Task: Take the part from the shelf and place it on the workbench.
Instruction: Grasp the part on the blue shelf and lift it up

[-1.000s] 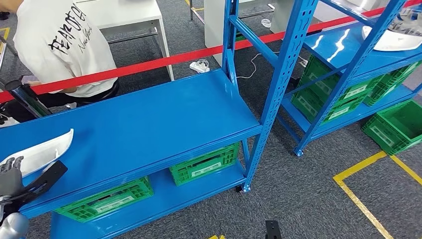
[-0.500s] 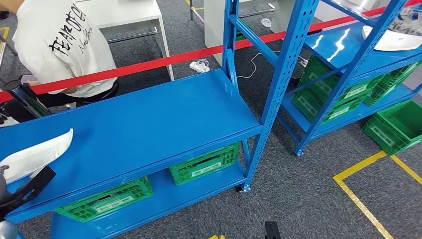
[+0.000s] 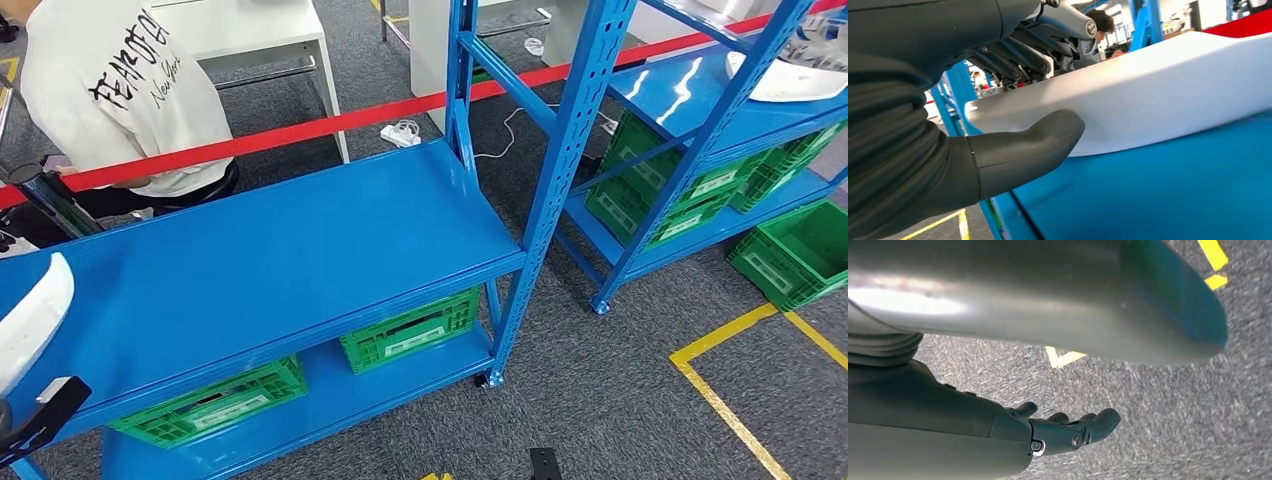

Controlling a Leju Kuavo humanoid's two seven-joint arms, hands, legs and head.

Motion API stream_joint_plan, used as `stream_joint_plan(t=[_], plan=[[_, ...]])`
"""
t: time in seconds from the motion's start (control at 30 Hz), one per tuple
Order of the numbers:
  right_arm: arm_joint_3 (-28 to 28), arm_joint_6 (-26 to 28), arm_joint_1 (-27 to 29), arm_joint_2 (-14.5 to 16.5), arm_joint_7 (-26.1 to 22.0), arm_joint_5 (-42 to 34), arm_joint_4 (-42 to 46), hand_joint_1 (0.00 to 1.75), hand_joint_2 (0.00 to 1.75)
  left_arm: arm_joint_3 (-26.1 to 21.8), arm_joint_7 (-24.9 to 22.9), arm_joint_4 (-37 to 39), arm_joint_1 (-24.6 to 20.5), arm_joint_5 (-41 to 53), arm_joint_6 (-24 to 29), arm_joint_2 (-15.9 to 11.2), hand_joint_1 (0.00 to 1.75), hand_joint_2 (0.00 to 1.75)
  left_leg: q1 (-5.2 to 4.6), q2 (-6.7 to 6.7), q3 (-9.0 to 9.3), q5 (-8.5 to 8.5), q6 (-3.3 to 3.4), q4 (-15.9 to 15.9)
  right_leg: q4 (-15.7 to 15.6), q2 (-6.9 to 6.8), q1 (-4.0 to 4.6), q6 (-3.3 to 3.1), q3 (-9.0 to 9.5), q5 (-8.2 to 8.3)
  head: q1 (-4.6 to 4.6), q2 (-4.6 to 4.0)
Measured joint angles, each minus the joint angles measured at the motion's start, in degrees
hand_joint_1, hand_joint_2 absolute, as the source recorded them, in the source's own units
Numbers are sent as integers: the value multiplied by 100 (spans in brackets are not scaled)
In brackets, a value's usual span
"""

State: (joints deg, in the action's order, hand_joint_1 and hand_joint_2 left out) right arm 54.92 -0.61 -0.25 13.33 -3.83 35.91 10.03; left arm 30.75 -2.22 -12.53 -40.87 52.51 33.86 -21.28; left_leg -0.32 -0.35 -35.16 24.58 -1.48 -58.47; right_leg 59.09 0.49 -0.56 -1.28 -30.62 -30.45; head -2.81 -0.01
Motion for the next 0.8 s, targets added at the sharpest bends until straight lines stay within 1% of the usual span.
stream_joint_plan(t=[0.2, 0.33, 0.4, 0.47, 0.53, 0.6, 0.67, 0.73, 0.8], plan=[[-14, -159, -1, -2, -118, 106, 0, 0, 0, -141, 145, -34, 197, -51, 85, -229, 175, 175, -1, 0, 46, 7, -7, 17, -2, -1, -2, -9, 32, -12, 1, 0], [-29, -224, 0, -29, -190, 156, 0, 0, 0, -234, 188, -52, 300, -81, 227, -290, 175, 175, -1, 0, 60, 8, -9, 23, -2, -2, -2, -11, 40, -14, 1, 1], [-40, -232, 0, -56, -218, 178, 0, 0, 0, -269, 208, -65, 344, -74, 359, -291, 175, 87, -1, 1, 61, 8, -9, 25, -2, -2, -2, -12, 40, -14, 1, 1], [-50, -230, 0, -86, -230, 182, 0, 0, 0, -300, 231, -85, 389, 3, 509, -281, 175, 87, -1, 2, 62, 8, -9, 25, -2, -1, -3, -12, 38, -14, 1, 1], [-54, -216, -3, -114, -240, 165, 0, 0, 0, -358, 189, -154, 428, 270, 607, -247, 175, 175, 0, 2, 61, 8, -9, 25, -2, -1, -4, -12, 36, -15, 1, 1], [-52, -162, -10, -133, -256, 120, 0, 0, 0, -494, 125, -344, 479, 844, 640, -180, 175, 175, 0, -2, 58, 8, -9, 24, -2, -6, -6, -13, 34, -16, 2, 1], [-49, -88, -17, -141, -289, 68, 0, 0, 0, -803, 209, -692, 551, 1632, 642, -56, 175, 175, 1, -7, 50, 5, -6, 22, -3, -15, -8, -12, 28, -16, 2, 1], [-39, -40, -37, -144, -323, 30, 0, 0, 0, -1305, 520, -1137, 592, 2355, 642, 160, 175, 175, 2, -11, 39, 3, -3, 18, -3, -19, -8, -10, 21, -14, 1, 0], [-18, -26, -73, -144, -338, 10, 0, 0, 0, -1877, 1004, -1558, 550, 2743, 643, 439, 175, 175, 1, -4, 32, 2, -3, 13, -3, -7, -9, -5, 15, -6, 0, -1]])
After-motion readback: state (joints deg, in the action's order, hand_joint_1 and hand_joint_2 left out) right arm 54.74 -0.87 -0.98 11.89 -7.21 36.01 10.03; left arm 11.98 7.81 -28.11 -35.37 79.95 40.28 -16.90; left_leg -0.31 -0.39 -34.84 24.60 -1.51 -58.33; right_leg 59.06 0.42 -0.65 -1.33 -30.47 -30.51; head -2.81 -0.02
